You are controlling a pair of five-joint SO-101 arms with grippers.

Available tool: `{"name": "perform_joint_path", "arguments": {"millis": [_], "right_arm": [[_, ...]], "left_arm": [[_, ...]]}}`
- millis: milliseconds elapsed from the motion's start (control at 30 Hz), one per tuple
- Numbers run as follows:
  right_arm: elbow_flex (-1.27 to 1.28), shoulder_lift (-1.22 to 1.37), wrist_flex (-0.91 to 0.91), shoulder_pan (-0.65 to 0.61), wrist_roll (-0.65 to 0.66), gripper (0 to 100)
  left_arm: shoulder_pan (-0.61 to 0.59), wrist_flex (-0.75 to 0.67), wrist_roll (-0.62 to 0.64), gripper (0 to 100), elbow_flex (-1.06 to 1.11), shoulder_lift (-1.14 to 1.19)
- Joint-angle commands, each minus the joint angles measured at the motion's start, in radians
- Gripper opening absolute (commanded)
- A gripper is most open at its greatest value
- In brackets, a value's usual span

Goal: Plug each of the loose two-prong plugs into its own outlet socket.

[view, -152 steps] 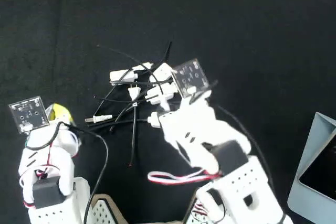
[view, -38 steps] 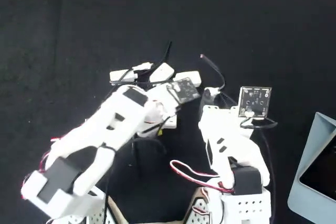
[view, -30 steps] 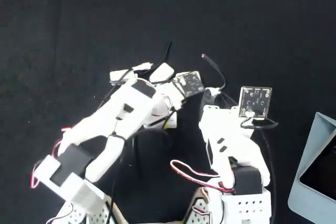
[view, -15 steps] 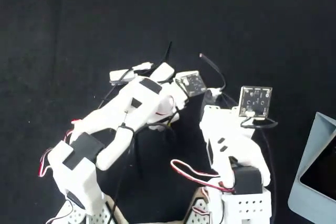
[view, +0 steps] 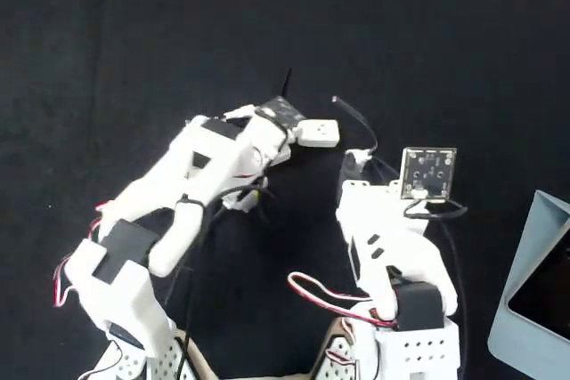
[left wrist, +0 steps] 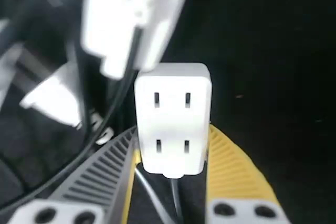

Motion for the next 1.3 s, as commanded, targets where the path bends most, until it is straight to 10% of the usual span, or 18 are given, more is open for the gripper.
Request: {"name": "perform_joint_path", "arguments": {"millis": [0, 533, 1267], "right_arm": [[-0.015, -0.007, 0.002, -0.052, 0.012, 1.5], [-0.101, 0.051, 0.063, -0.106, 0.107, 1.5], [-0.545, 1.056, -0.11, -0.465, 0.304, 1.3]], "left_arm": [[-0.03, 0.006, 0.032, 21, 0.05, -0.1], [-0.168, 0.103, 0.063, 24, 0.325, -0.695], [-0.659, -0.101, 0.057, 23, 1.056, -1.502]]}}
